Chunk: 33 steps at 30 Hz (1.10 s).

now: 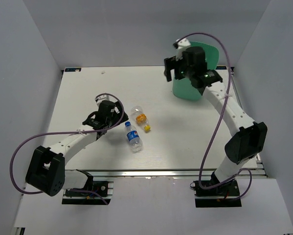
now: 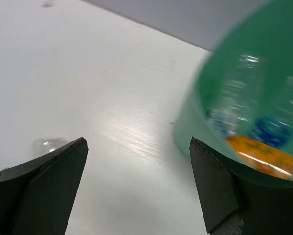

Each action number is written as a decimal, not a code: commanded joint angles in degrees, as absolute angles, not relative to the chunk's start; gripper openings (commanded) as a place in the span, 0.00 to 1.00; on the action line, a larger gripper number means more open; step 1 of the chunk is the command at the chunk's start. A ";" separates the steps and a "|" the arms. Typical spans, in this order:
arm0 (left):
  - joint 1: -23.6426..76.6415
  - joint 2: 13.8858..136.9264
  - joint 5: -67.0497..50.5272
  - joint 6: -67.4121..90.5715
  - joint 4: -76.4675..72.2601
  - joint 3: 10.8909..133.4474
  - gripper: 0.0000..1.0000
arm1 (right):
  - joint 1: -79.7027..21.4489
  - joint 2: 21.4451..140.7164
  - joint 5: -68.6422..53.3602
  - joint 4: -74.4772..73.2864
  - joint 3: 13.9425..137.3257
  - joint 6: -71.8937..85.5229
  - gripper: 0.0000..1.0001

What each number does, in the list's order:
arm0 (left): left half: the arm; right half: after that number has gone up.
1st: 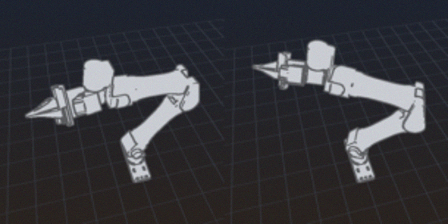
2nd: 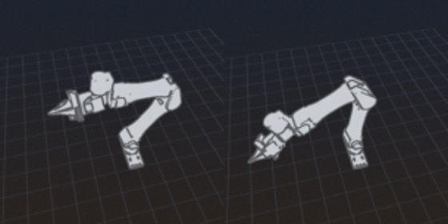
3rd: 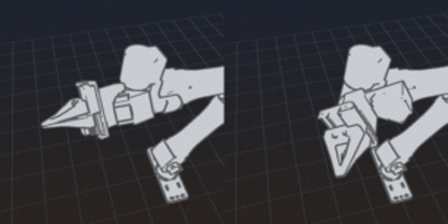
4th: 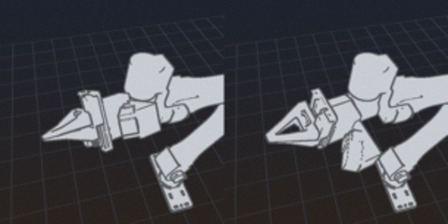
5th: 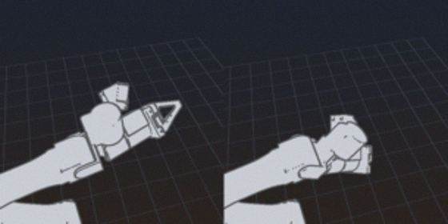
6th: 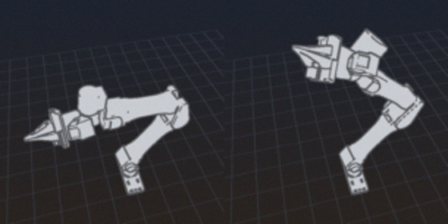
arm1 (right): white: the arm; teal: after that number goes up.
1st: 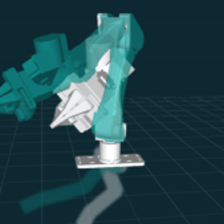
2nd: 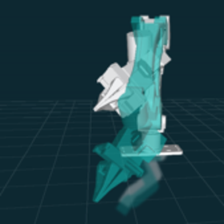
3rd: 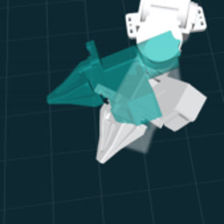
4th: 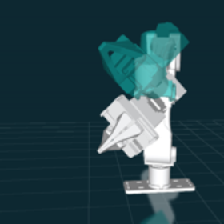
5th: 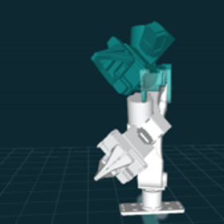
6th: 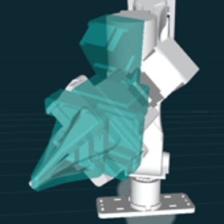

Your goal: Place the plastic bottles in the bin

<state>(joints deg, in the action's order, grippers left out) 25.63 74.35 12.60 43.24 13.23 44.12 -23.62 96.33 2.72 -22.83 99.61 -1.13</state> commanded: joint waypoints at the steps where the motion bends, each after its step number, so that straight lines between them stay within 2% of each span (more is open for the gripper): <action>1: 25.49 74.35 9.58 42.19 10.99 42.46 0.98 | -31.44 95.27 -5.36 -23.04 95.48 -7.21 0.89; 7: 25.58 75.67 5.20 41.13 8.62 40.87 0.98 | -38.31 102.20 -11.43 -15.38 89.73 -0.18 0.90; 13: 25.58 75.59 2.55 41.05 8.17 38.50 0.98 | -43.15 115.29 -7.66 -12.75 91.93 4.99 0.89; 17: 25.58 75.15 2.11 40.96 7.03 37.36 0.98 | -43.33 117.68 -2.21 -6.87 87.47 10.70 0.88; 20: 25.58 75.85 0.53 40.61 6.33 37.62 0.98 | -43.33 119.18 -0.53 -6.76 86.75 12.39 0.75; 21: 25.58 76.28 0.18 40.43 6.15 37.79 0.98 | -43.33 119.27 -0.35 -7.03 86.84 12.31 0.64; 22: 25.58 76.55 -0.52 40.34 5.63 37.79 0.98 | -43.33 118.66 -0.35 -7.64 86.75 12.22 0.58; 23: 25.58 76.73 -1.92 40.25 5.45 37.79 0.98 | -43.33 117.87 2.61 -7.56 86.57 11.61 0.44; 25: 25.58 77.34 -2.54 40.08 5.28 38.05 0.98 | -43.33 114.63 4.73 -7.04 86.57 10.03 0.35; 26: 25.58 77.60 -2.64 40.08 5.19 38.23 0.98 | -43.24 113.30 6.66 -7.12 86.92 9.15 0.25; 33: 25.84 78.92 -2.81 39.90 5.80 38.76 0.98 | -39.21 101.17 15.98 -4.59 93.16 -2.35 0.24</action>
